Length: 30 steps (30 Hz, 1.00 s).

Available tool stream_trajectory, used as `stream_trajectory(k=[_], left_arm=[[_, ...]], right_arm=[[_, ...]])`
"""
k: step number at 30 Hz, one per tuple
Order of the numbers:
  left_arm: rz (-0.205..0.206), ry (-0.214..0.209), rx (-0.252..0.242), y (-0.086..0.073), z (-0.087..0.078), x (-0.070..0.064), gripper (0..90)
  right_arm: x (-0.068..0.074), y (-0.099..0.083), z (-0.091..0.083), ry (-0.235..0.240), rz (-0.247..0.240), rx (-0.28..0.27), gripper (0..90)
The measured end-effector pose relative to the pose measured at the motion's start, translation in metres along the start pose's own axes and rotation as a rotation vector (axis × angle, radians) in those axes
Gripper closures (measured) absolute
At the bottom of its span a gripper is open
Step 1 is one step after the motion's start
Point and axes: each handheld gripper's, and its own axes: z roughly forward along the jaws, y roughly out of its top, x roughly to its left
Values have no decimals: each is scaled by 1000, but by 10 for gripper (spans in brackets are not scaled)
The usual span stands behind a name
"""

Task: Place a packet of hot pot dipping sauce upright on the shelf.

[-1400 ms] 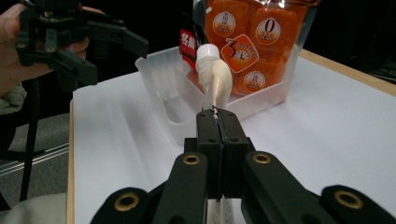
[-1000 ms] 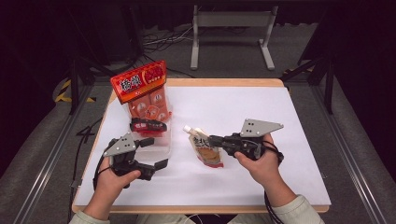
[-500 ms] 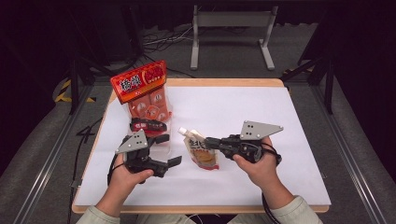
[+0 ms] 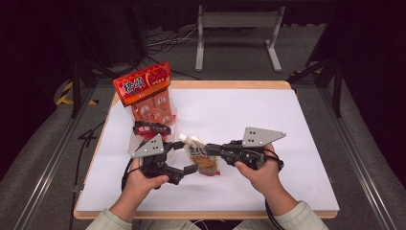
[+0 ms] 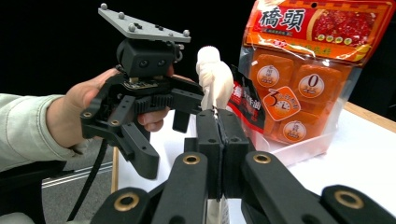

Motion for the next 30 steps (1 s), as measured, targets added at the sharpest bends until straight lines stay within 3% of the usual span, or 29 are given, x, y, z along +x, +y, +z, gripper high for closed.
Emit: stream_trajectory(k=[7, 8, 10, 12, 16, 21, 30], left_arm=[[2, -39, 19, -2, 9, -1, 180], [-16, -73, 14, -4, 11, -1, 222], [-16, -86, 10, -5, 12, 0, 243], [-10, -105, 2, -6, 12, 1, 327], [-10, -111, -4, -6, 11, 2, 447], [-49, -130, -26, -10, 10, 8, 520], [-44, -144, -9, -10, 8, 9, 711]], right_arm=[[2, -2, 4, 12, -7, -6, 900], [2, -2, 4, 13, -9, -10, 900], [3, -2, 4, 14, -9, -11, 900], [3, -2, 4, 21, -7, -15, 900], [3, -3, 5, 19, -6, -20, 900], [3, -3, 5, 21, -4, -23, 900], [4, -3, 6, 21, -8, -26, 900]])
